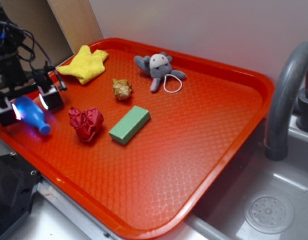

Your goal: Grab the blue bottle.

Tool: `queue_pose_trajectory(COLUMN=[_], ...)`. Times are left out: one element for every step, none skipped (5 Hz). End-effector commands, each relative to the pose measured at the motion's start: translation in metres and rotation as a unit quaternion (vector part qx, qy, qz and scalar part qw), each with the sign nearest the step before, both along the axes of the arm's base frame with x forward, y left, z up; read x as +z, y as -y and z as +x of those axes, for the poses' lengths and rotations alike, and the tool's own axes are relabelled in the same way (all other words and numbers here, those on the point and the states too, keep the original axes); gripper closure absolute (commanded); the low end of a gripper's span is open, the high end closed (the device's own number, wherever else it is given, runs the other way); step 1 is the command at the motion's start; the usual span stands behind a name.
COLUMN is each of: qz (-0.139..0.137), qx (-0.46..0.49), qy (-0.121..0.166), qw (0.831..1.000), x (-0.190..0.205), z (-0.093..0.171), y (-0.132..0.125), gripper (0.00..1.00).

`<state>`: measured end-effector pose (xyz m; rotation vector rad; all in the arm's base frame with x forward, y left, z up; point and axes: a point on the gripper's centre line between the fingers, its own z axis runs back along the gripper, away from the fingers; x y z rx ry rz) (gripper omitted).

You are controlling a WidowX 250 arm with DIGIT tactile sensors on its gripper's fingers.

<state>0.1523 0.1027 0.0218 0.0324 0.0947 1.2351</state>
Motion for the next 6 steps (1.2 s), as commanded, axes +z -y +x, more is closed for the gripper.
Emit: queue_pose_trajectory(qz=[-0.009,0.032,0.080,0.109,0.092,0.103], qx=[-0.052,-0.166,-0.290,-0.404,-0.510,-0.553], qy=[0.030,0.050,0.054,0.080,0.071,0.090], qw=[0.998,0.984,0.952,0.905,0.853,0.822], x=[-0.006,0.024,0.062,0.094,0.117,0.152], z=[-0.008,0.000,0.021,0.051,0.074,0.082], y=[0.008,0.012,0.025,0.052,0.089,0.113], gripper=[1.00,1.00,1.00,1.00,1.00,1.00])
